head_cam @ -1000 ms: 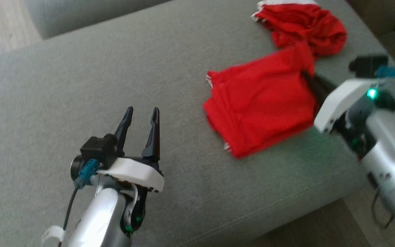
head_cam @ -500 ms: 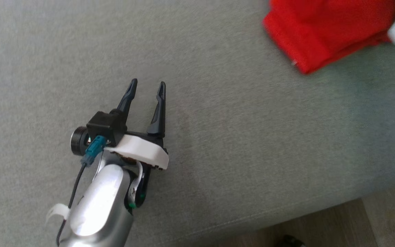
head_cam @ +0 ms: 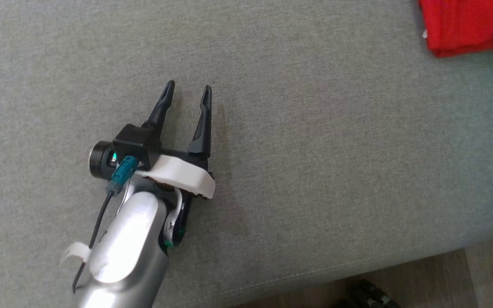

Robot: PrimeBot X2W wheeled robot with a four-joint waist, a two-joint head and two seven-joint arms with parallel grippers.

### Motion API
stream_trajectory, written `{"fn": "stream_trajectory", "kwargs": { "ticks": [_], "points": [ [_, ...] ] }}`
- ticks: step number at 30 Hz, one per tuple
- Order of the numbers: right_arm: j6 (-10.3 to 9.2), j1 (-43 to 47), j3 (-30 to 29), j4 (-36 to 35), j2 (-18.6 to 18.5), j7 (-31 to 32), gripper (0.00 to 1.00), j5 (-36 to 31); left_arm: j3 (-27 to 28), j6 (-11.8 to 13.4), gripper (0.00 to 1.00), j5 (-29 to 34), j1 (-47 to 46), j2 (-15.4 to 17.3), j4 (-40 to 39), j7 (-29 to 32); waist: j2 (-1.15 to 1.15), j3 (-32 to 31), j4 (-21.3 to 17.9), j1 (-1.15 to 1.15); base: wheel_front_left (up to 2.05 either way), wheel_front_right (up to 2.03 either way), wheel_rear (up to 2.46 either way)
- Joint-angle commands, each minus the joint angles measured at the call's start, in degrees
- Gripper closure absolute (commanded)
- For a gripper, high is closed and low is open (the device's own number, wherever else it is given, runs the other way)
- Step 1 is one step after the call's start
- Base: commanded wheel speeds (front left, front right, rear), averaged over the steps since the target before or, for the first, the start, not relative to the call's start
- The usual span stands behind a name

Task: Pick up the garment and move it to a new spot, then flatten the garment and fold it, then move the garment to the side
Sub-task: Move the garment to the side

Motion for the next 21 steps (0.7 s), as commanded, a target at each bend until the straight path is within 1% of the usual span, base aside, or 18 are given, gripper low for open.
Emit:
{"fn": "stream_trajectory", "kwargs": {
  "ticks": [1,2,3,8,12,17,21],
  "points": [
    [-0.04,-1.5,0.6,0.3,-1.8,-1.4,0.55,-1.1,1.3,0.3,0.0,0.3,-0.8,0.5,-1.4,-0.2,0.0,0.1,0.2,0.0,0.0,0.0,0.0],
    [-0.04,-2.0,1.2,1.4,-1.6,-2.3,0.09,-2.1,1.3,0.3,0.0,0.3,-0.9,0.5,-1.3,-0.2,0.0,0.2,0.4,0.0,0.0,0.0,0.0],
    [-0.04,-2.4,1.6,2.6,-1.3,-3.2,0.0,-3.0,1.3,0.4,0.0,0.3,-1.1,0.5,-1.3,-0.3,0.0,0.2,0.5,0.0,0.0,0.0,0.0],
    [-0.04,-3.8,3.1,9.3,0.9,-6.5,0.0,-6.5,1.2,0.5,0.0,-0.2,-1.2,0.4,-1.2,-0.4,0.0,-0.6,1.2,0.0,0.0,0.0,0.0],
    [-0.04,-4.0,4.2,11.4,2.9,-9.7,0.0,-8.2,1.9,0.6,0.0,-1.0,-0.5,0.4,-1.5,-0.6,0.0,-3.0,1.4,0.0,0.0,0.0,0.0],
    [-0.04,-2.6,5.6,8.8,4.9,-16.3,0.0,-9.0,3.8,0.3,0.0,-2.0,1.2,0.3,-3.5,-0.8,0.0,-8.6,1.4,0.0,0.0,0.0,0.0],
    [-0.04,-0.7,6.1,4.3,6.1,-19.1,0.0,-8.6,6.7,0.0,0.0,-2.8,3.5,0.2,-6.1,-0.8,0.0,-13.8,1.1,0.0,0.0,0.0,0.0]
  ]
}}
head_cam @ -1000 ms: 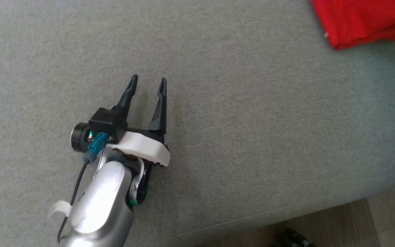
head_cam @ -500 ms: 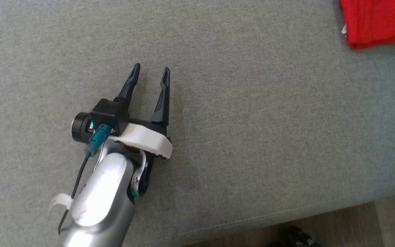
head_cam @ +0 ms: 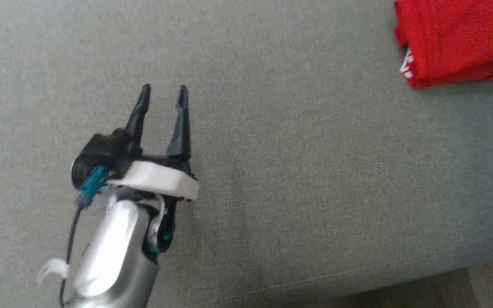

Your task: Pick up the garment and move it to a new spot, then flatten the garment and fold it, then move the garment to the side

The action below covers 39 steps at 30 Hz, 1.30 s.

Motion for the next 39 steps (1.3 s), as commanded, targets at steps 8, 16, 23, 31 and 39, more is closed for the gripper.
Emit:
{"fn": "stream_trajectory", "kwargs": {
  "ticks": [8,16,23,31,39],
  "points": [
    [-0.04,11.1,-4.2,-14.9,-0.3,-1.6,0.0,1.9,8.2,-0.8,0.0,-1.9,6.1,0.3,-4.3,-0.5,0.0,-14.0,-0.6,0.0,0.0,0.0,0.0],
    [-0.04,27.2,-13.0,-23.4,0.9,-1.6,0.0,0.5,11.3,-0.7,0.0,0.8,9.9,0.5,-4.2,-0.5,0.0,-19.0,0.6,0.0,0.0,0.0,0.0],
    [-0.04,43.9,-25.0,-32.6,5.4,-1.6,0.0,-6.6,13.8,-0.9,0.0,2.9,10.9,0.9,0.6,-0.5,0.0,-20.0,2.3,0.0,0.0,0.0,0.0],
    [-0.04,57.9,-38.4,-40.3,13.3,-1.6,0.0,-18.3,15.2,-2.0,0.0,5.4,11.2,0.7,4.8,-0.5,0.0,-19.7,3.8,0.0,0.0,0.0,0.0],
    [-0.04,63.2,-40.2,-44.2,18.3,-1.6,0.0,-22.6,17.1,-3.2,0.0,6.2,11.0,0.4,7.0,-0.5,0.0,-19.5,4.0,0.0,0.0,0.0,0.0]
  ]
}}
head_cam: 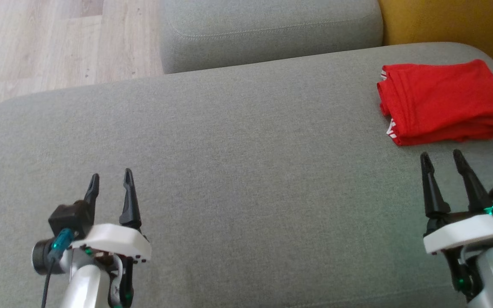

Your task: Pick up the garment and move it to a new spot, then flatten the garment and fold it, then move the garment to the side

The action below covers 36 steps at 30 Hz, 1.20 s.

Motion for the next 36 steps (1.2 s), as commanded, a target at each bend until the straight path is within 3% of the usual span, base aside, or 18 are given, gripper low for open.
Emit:
{"fn": "stream_trajectory", "kwargs": {
  "ticks": [1,12,13,18,36],
  "points": [
    [-0.04,-0.9,1.0,-2.3,-0.2,-0.6,0.0,-0.4,2.7,-0.1,0.0,0.8,-2.3,0.3,-1.7,-0.3,0.0,0.1,0.0,0.01,0.0,0.0,0.0],
    [-0.04,-1.9,2.6,-1.7,1.0,-0.6,0.0,-0.2,2.7,-0.5,0.0,1.0,-2.4,0.1,-1.8,-0.3,0.0,0.1,0.5,0.01,0.0,0.0,0.0],
    [0.0,0.2,1.6,-0.1,1.4,0.0,1.0,0.0,1.0,-0.5,1.0,0.7,0.0,-0.2,0.1,0.0,0.0,0.1,0.5,0.01,0.0,0.0,0.0],
    [0.0,1.3,2.0,2.3,2.0,0.2,1.0,0.4,1.2,-0.5,1.0,0.3,1.1,-0.3,2.7,0.2,0.0,0.1,0.6,0.01,0.0,0.0,0.0],
    [-0.01,1.3,-0.3,1.1,3.7,3.2,1.0,10.6,2.9,-2.2,1.0,-11.4,1.2,-0.3,1.3,3.3,0.0,0.2,1.0,0.01,0.0,0.0,0.0]
  ]
}}
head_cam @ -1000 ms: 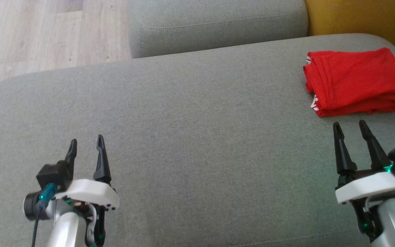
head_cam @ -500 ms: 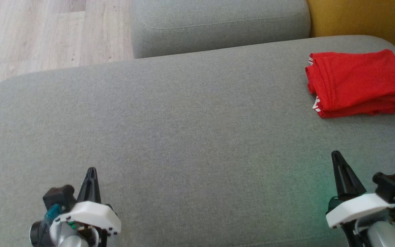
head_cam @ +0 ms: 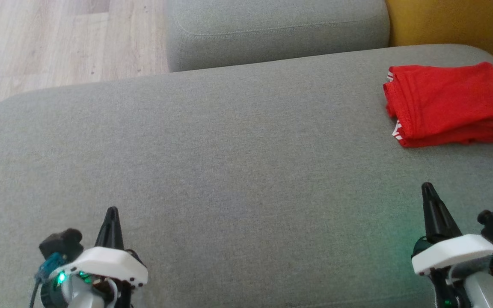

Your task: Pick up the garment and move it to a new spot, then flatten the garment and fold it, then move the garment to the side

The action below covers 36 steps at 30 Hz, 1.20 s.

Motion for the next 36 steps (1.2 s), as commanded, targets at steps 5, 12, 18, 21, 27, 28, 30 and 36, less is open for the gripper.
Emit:
{"fn": "stream_trajectory", "kwargs": {
  "ticks": [5,12,18,21,27,28,30,36],
  "points": [
    [-0.01,-2.5,-1.1,-2.3,0.1,0.8,1.0,3.6,1.6,-1.0,1.0,-3.9,-2.9,0.3,-2.7,1.0,0.0,0.0,0.1,0.0,0.0,0.0,0.0],
    [-0.01,-2.5,-2.0,-2.8,0.7,2.0,1.0,7.5,2.2,-1.7,1.0,-8.4,-2.9,0.3,-3.2,2.2,0.0,0.1,0.3,0.0,0.0,0.0,0.0],
    [-0.01,-2.5,-2.8,-3.2,1.2,3.0,1.0,10.9,2.8,-2.2,1.0,-12.3,-2.9,0.4,-3.6,3.2,0.0,0.1,0.4,0.0,0.0,0.0,0.0],
    [-0.01,-2.5,-3.2,-3.4,1.5,3.5,1.0,12.6,3.1,-2.5,1.0,-14.2,-2.9,0.4,-3.8,3.7,0.0,0.1,0.5,0.0,0.0,0.0,0.0],
    [-0.02,-2.5,-3.8,-3.7,2.0,4.3,1.0,15.4,3.5,-3.0,1.0,-17.4,-2.9,0.4,-4.2,4.5,0.0,0.2,0.6,0.0,0.0,0.0,0.0],
    [-0.02,-2.5,-3.9,-3.8,2.1,4.5,1.0,16.0,3.6,-3.1,1.0,-18.0,-3.0,0.4,-4.3,4.7,0.0,0.2,0.6,0.0,0.0,0.0,0.0],
    [-0.02,-2.5,-4.2,-3.9,2.2,4.8,1.0,17.1,3.8,-3.2,1.0,-19.3,-3.0,0.4,-4.4,5.0,0.0,0.2,0.7,0.0,0.0,0.0,0.0],
    [-0.02,-2.4,-4.9,-4.3,2.8,5.8,1.0,20.5,4.4,-3.8,1.0,-23.2,-3.0,0.4,-4.8,6.0,0.0,0.2,0.8,0.0,0.0,0.0,0.0]
  ]
}}
